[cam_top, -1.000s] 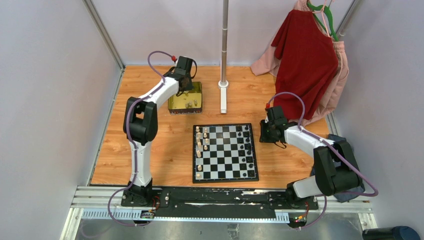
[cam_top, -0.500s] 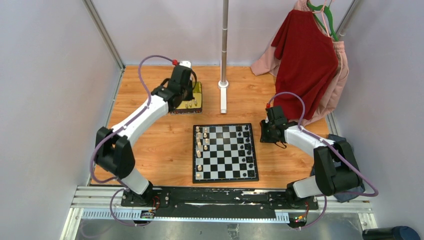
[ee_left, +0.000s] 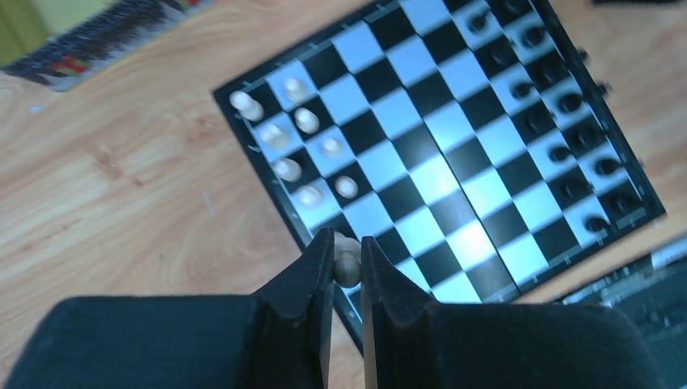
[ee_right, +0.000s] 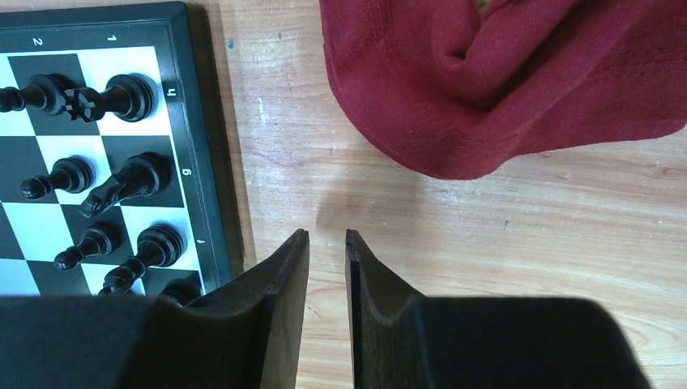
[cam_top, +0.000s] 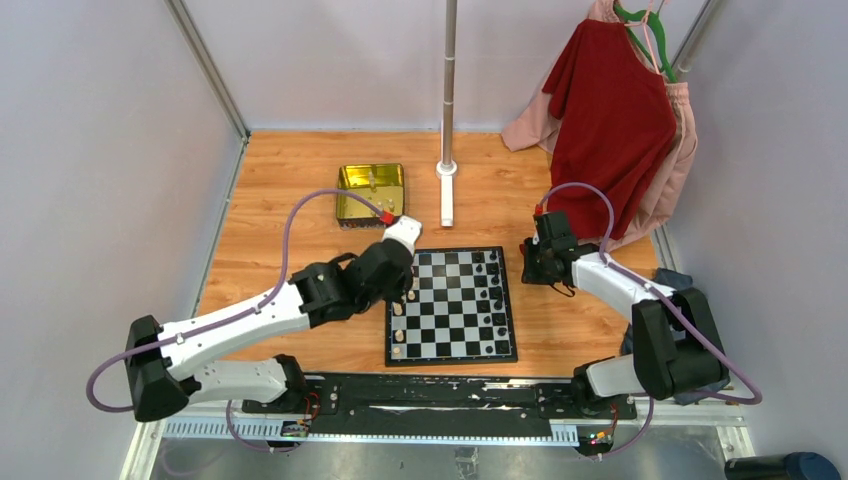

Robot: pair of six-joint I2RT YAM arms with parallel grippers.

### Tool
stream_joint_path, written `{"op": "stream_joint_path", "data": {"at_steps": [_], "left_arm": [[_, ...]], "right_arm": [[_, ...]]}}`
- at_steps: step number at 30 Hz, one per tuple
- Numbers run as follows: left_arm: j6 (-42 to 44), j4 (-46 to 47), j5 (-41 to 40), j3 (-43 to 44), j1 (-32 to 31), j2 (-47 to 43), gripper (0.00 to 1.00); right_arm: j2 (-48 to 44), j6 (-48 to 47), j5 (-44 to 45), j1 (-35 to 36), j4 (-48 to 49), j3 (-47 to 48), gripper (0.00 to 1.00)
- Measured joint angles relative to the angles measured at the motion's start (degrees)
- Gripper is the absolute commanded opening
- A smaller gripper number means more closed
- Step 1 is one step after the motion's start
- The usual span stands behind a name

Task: Set up the chess pieces on the board
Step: Place the chess piece on the chessboard.

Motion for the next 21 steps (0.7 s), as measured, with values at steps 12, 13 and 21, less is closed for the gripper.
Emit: {"op": "stream_joint_path", "data": {"at_steps": [12,13,21], "left_arm": [[-4.61,-2.97,-7.04,-1.29,-19.52,6.32,0.0],[-4.94,-2.8,-7.54,-1.51,-20.0,7.65,0.0],[-7.61,3.04,-11.39,-7.54,-20.81,13.0,0.0]], "right_arm": [[-2.03,0.0,-0.02,0.0,0.2,-0.9,0.28],[-2.38,0.0,0.0,0.0,0.15,-1.01,0.28],[-4.28,0.0,-0.04,-0.02,-0.02,-1.31,0.28]]}}
